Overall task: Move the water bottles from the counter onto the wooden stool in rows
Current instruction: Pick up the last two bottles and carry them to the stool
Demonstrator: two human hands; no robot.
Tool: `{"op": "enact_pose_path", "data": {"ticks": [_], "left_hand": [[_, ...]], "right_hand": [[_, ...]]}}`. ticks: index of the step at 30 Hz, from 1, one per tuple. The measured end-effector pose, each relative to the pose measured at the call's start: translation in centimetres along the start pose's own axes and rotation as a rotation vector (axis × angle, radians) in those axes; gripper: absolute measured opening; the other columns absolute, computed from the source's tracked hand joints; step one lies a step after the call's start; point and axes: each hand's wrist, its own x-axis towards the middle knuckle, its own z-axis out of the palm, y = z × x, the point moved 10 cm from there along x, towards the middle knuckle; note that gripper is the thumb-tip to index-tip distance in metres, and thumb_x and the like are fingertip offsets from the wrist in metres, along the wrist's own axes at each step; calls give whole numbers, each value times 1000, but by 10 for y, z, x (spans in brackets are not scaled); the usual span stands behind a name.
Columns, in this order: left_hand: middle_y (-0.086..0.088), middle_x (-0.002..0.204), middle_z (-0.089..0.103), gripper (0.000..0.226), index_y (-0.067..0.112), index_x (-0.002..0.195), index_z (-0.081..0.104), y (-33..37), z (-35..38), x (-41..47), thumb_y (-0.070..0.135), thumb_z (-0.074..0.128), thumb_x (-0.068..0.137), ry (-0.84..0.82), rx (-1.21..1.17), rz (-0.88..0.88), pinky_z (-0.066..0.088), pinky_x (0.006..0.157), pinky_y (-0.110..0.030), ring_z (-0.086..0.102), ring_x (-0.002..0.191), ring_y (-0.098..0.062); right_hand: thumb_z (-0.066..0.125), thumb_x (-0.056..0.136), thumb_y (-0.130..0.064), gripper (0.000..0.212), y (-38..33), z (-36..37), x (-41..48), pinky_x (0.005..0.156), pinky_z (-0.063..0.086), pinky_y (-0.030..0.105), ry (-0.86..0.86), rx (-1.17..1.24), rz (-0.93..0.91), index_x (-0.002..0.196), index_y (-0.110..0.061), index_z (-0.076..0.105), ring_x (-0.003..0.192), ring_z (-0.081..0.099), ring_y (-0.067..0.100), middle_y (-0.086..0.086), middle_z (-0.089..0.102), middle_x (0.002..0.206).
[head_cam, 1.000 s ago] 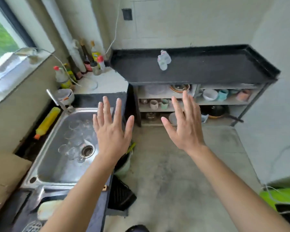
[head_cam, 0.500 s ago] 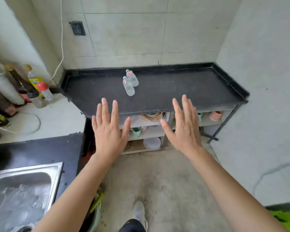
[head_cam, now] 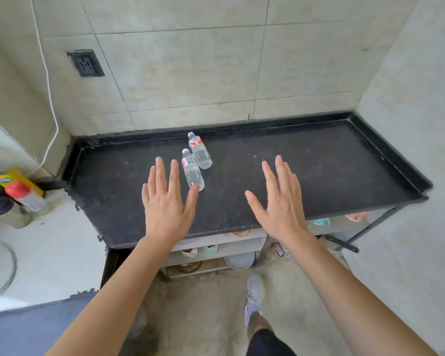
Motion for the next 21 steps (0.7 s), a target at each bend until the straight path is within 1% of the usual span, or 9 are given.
{"op": "enact_pose_path", "data": {"ticks": [4, 6, 9, 12, 14, 18, 20, 21], "left_hand": [[-14, 166, 10, 73, 17, 157, 21, -13, 50, 62, 62, 23, 100, -66, 33, -67, 23, 117, -56, 13, 152, -35], [-13, 166, 8, 74, 18, 158, 19, -23, 74, 92, 63, 22, 100, -116, 36, -128, 21, 119, -55, 10, 153, -33], [-12, 167, 6, 81, 18, 158, 17, -39, 104, 127, 65, 19, 93, -170, 19, -245, 19, 120, -53, 8, 153, -32], [-11, 167, 5, 77, 17, 159, 15, -55, 140, 150, 61, 27, 96, -225, -15, -357, 18, 120, -52, 7, 153, -32], [-10, 167, 6, 74, 16, 159, 15, -69, 167, 157, 57, 35, 100, -290, -29, -432, 19, 120, -52, 10, 152, -32], [-7, 167, 11, 77, 16, 159, 13, -107, 230, 161, 57, 40, 100, -464, -156, -626, 21, 119, -51, 14, 152, -30], [-7, 166, 15, 80, 15, 159, 12, -121, 260, 170, 58, 44, 98, -526, -194, -677, 25, 118, -53, 18, 151, -31], [-8, 164, 21, 81, 15, 158, 14, -126, 274, 175, 57, 47, 97, -543, -210, -688, 28, 116, -54, 23, 149, -32]], "right_hand": [[39, 101, -57, 73, 24, 57, 84, 123, 20, 50, -94, 29, -16, 158, -15, 23, 152, 16, 34, 15, 11, 167], [38, 102, -56, 72, 31, 92, 125, 124, 19, 48, -177, 36, -37, 158, -15, 22, 153, 16, 33, 15, 10, 167], [38, 103, -53, 69, 36, 143, 180, 123, 17, 44, -320, 77, -64, 159, -16, 22, 154, 15, 32, 14, 10, 168], [37, 104, -52, 67, 35, 185, 222, 123, 19, 42, -407, 104, -110, 159, -18, 22, 154, 14, 30, 12, 9, 168], [36, 104, -53, 67, 33, 211, 239, 122, 21, 42, -473, 111, -112, 159, -19, 21, 154, 14, 29, 12, 9, 168], [39, 104, -51, 66, 30, 255, 252, 121, 28, 43, -569, 125, -98, 159, -20, 21, 153, 17, 29, 11, 10, 168], [41, 104, -49, 66, 34, 271, 252, 121, 29, 43, -597, 111, -69, 160, -20, 20, 153, 17, 28, 11, 9, 168], [42, 104, -48, 66, 36, 278, 251, 121, 29, 43, -605, 108, -44, 160, -20, 21, 153, 17, 28, 11, 9, 168]]}}
